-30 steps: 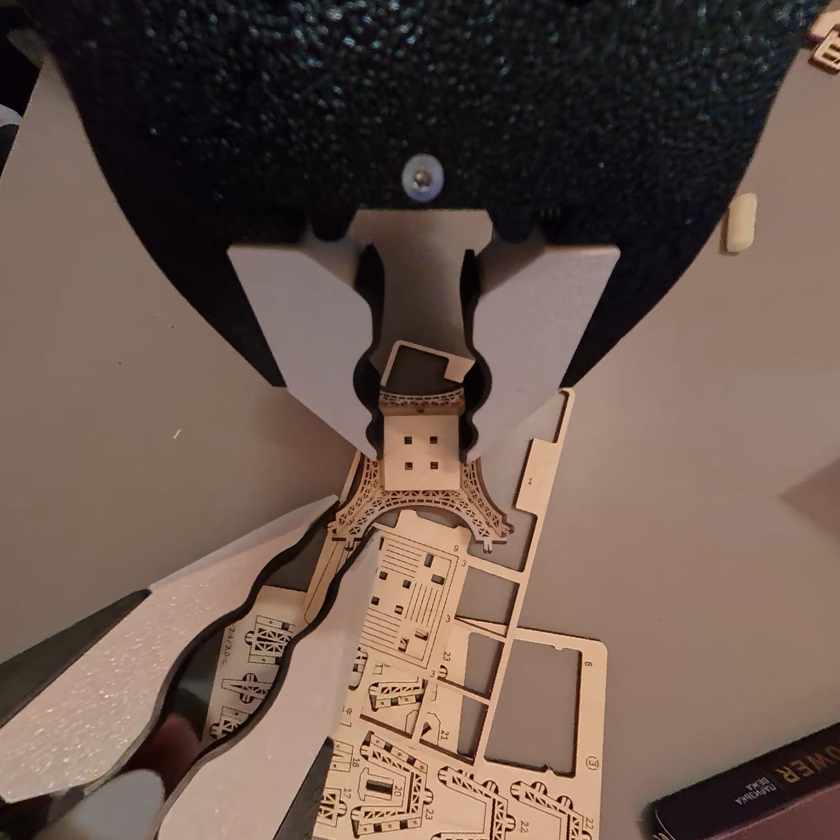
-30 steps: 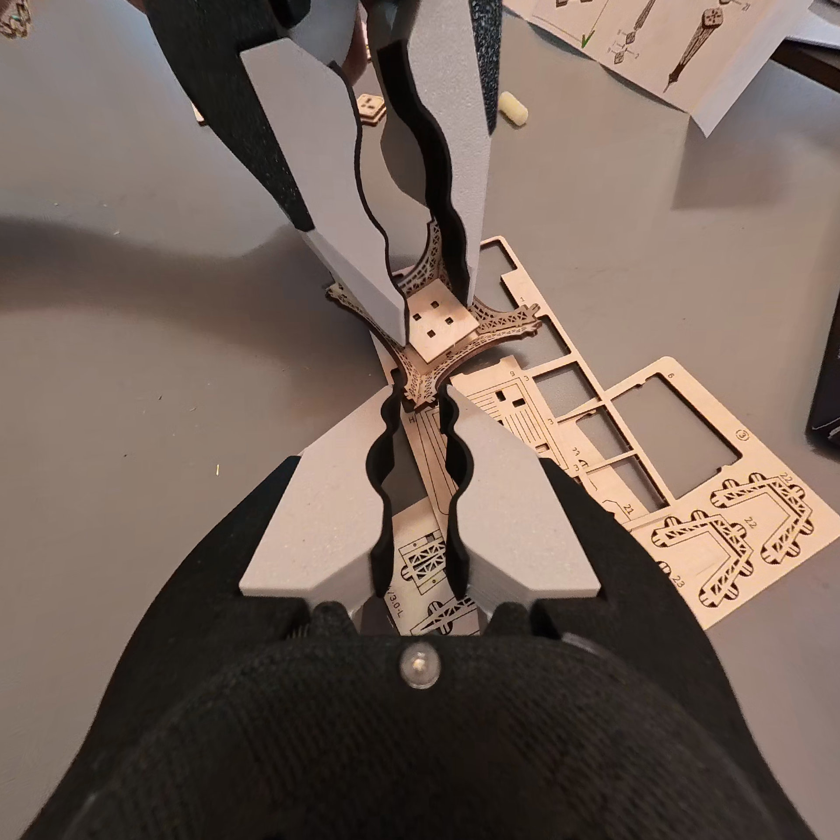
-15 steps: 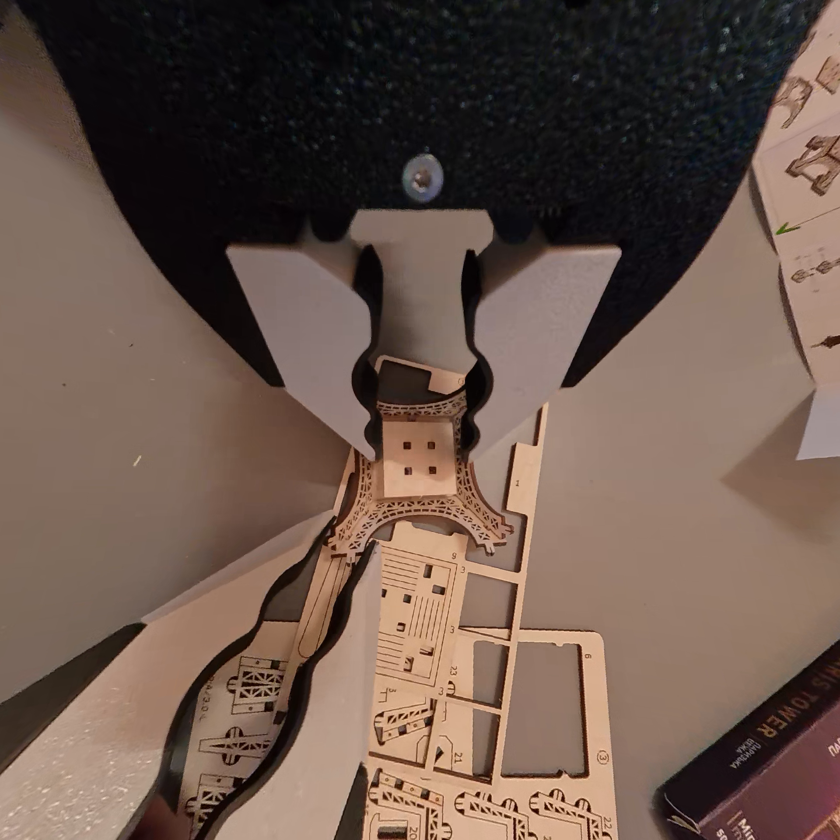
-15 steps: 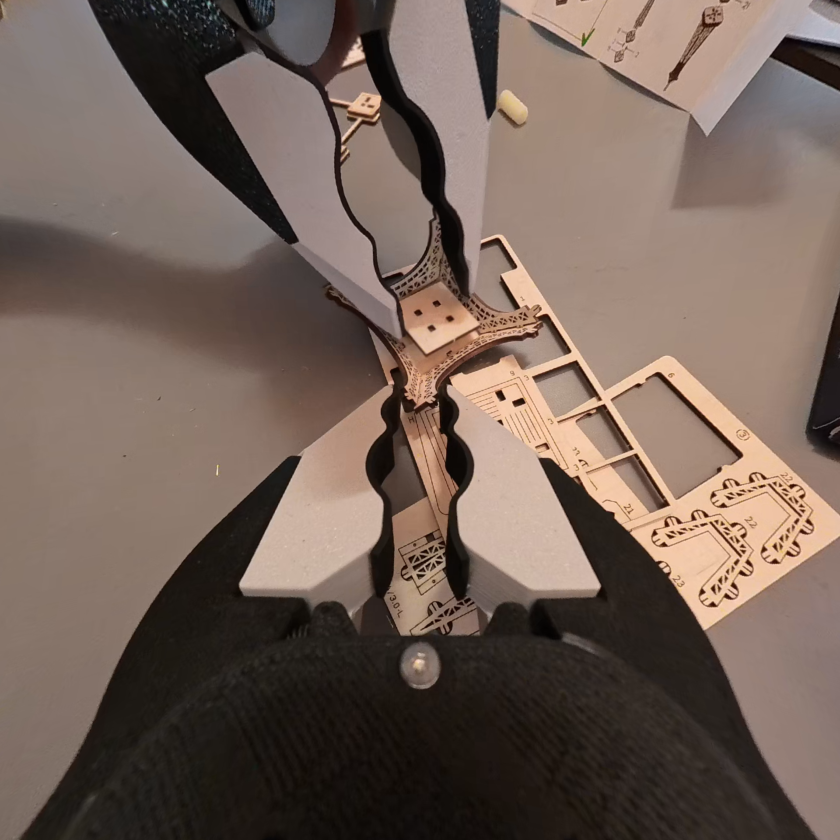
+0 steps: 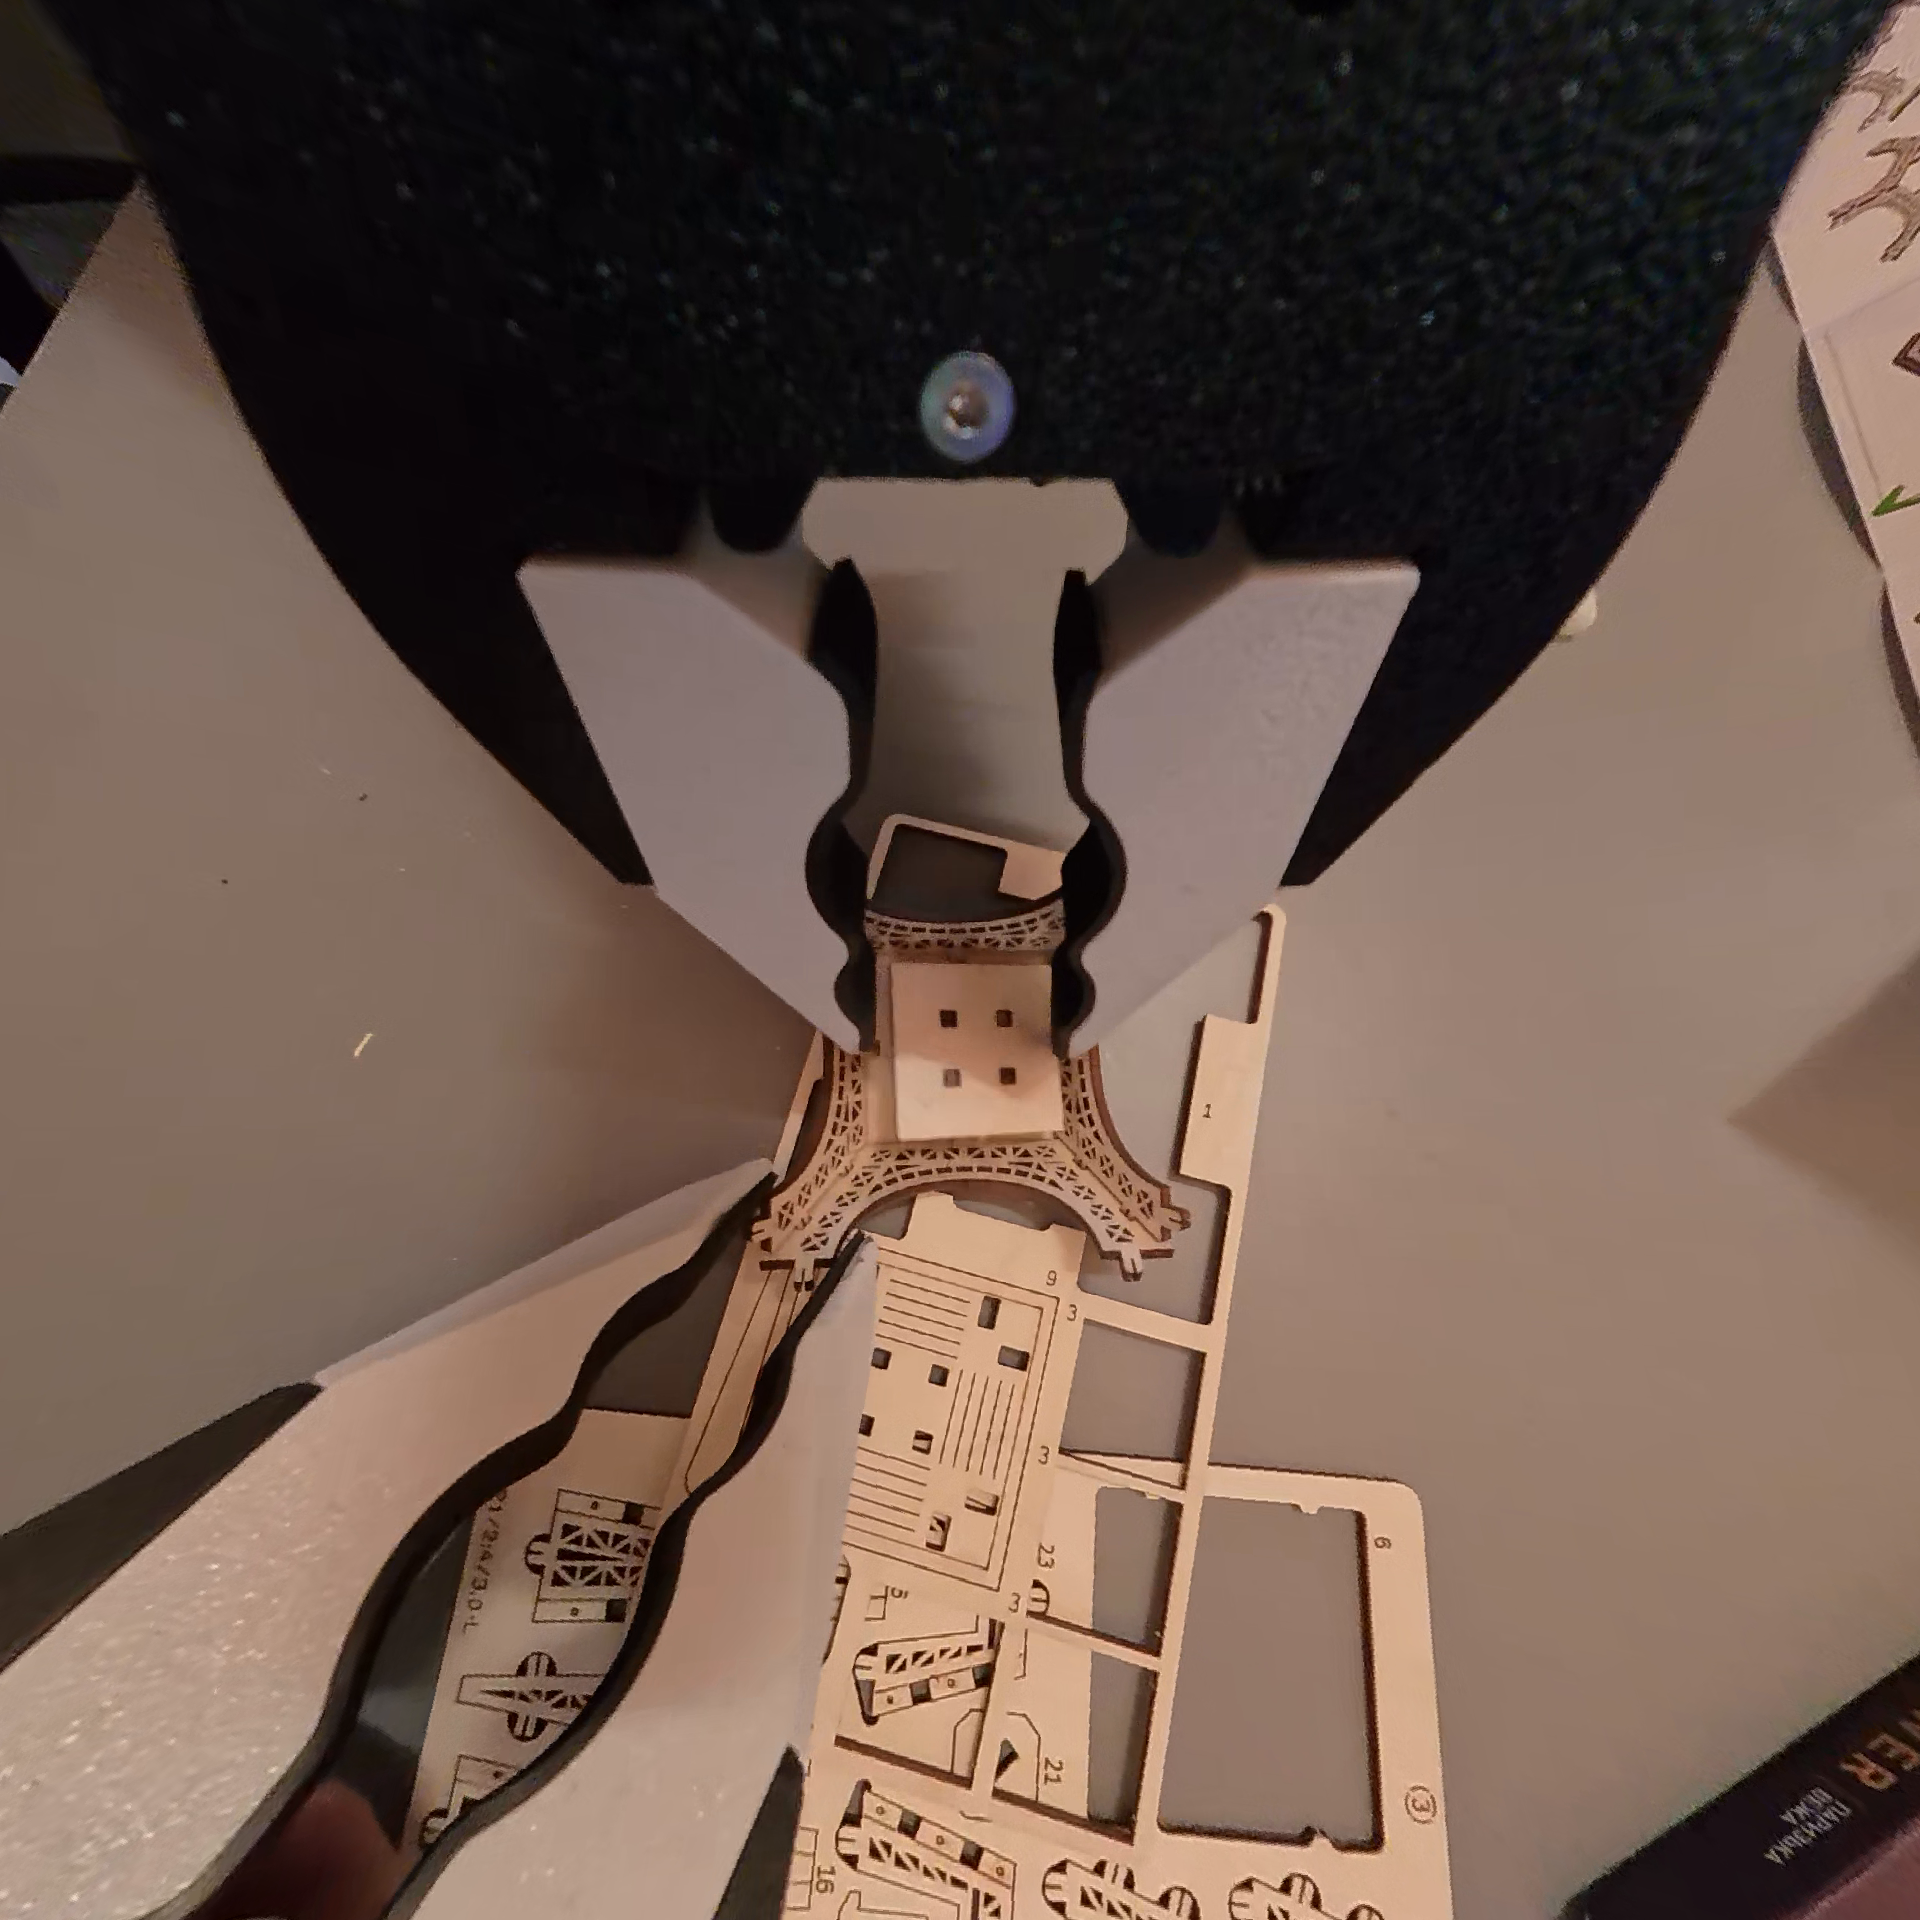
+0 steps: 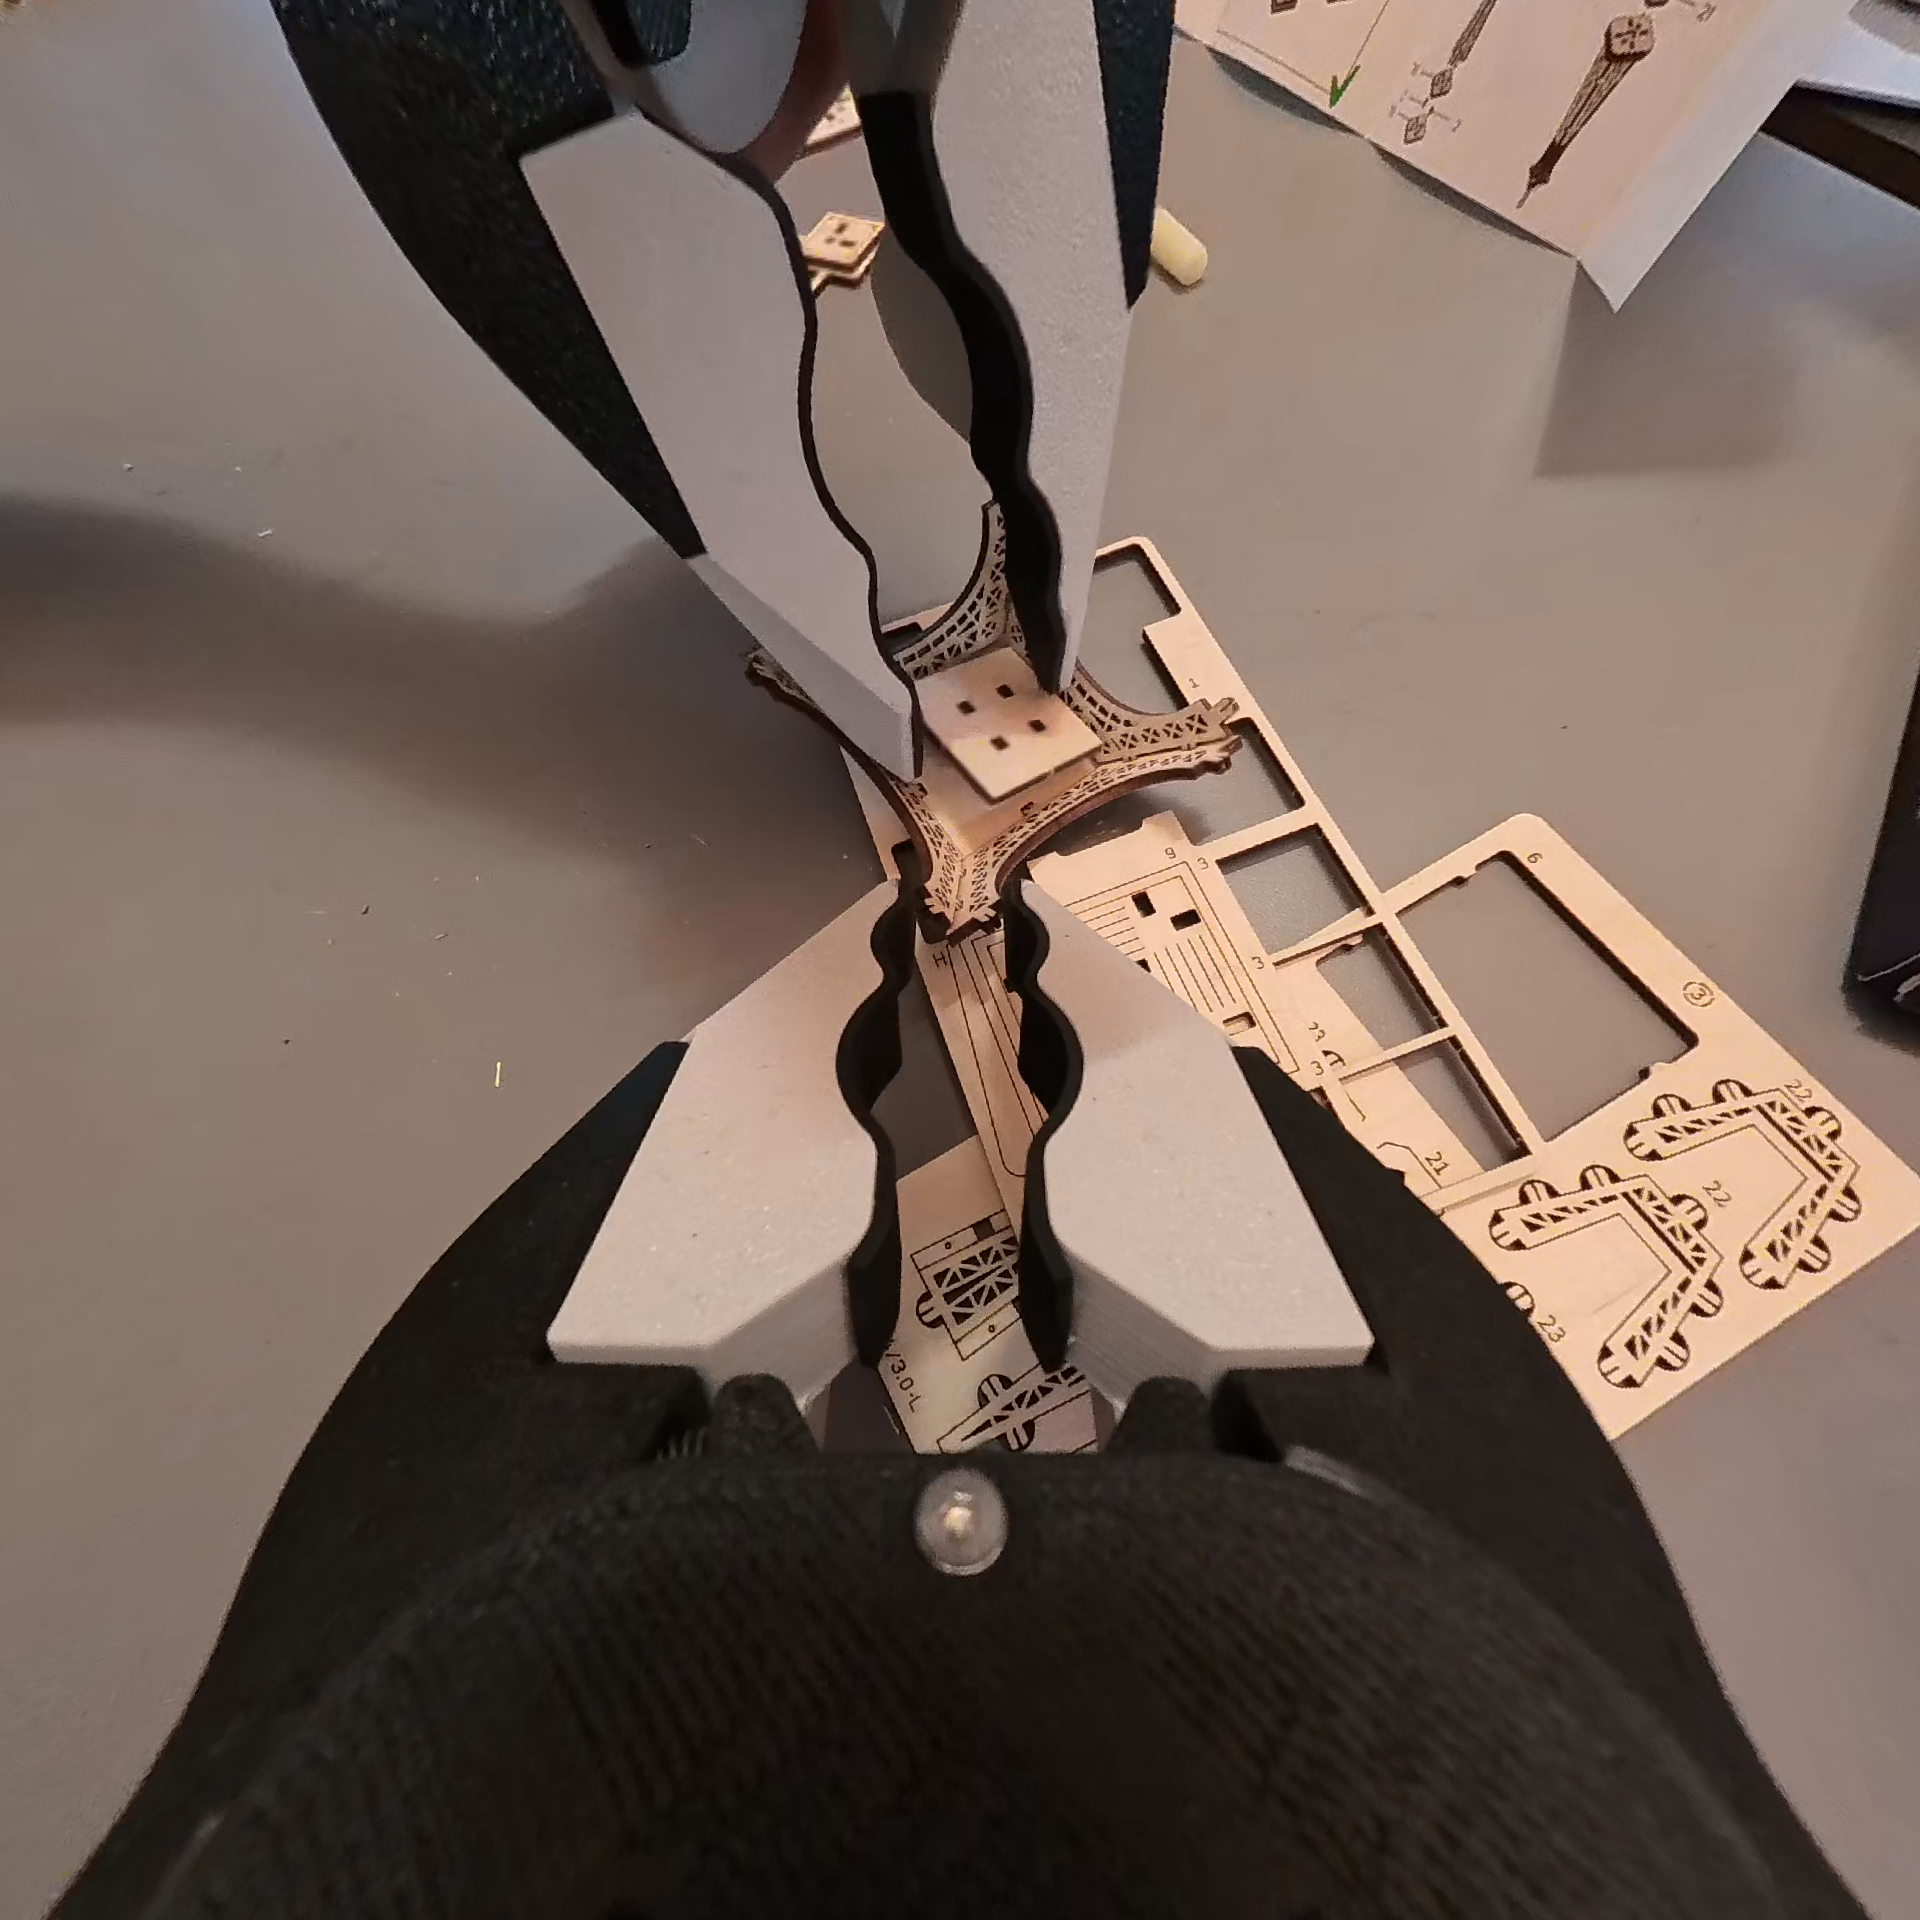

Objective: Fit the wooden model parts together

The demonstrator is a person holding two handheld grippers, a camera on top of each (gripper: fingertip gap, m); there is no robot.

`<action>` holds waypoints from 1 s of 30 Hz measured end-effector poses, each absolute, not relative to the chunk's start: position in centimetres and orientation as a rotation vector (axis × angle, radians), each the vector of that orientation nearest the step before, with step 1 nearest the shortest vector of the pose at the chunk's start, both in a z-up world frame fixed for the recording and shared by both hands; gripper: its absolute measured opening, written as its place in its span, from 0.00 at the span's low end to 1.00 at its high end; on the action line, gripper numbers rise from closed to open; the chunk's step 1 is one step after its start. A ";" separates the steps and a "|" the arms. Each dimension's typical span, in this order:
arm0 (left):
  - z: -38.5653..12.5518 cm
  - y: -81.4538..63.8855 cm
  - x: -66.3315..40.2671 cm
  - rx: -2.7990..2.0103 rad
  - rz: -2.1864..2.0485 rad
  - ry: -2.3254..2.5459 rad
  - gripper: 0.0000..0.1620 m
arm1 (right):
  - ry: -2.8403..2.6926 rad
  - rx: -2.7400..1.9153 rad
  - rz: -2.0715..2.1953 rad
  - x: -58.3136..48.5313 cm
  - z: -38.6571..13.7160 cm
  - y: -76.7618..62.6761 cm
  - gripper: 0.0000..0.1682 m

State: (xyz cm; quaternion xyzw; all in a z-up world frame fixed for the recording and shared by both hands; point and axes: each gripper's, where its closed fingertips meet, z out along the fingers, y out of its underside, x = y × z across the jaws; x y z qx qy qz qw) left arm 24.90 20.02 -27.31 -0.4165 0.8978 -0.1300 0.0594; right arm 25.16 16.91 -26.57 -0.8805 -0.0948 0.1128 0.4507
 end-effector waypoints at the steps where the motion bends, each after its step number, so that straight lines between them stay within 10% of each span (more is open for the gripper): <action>1: -27.2 20.0 25.0 -1.262 -0.404 2.712 0.19 | -0.234 -2.176 0.280 25.2 -26.6 16.9 0.08; 30: -27.0 19.3 25.2 -1.147 -0.322 2.752 0.17 | -0.233 -2.177 0.282 25.2 -26.6 16.9 0.08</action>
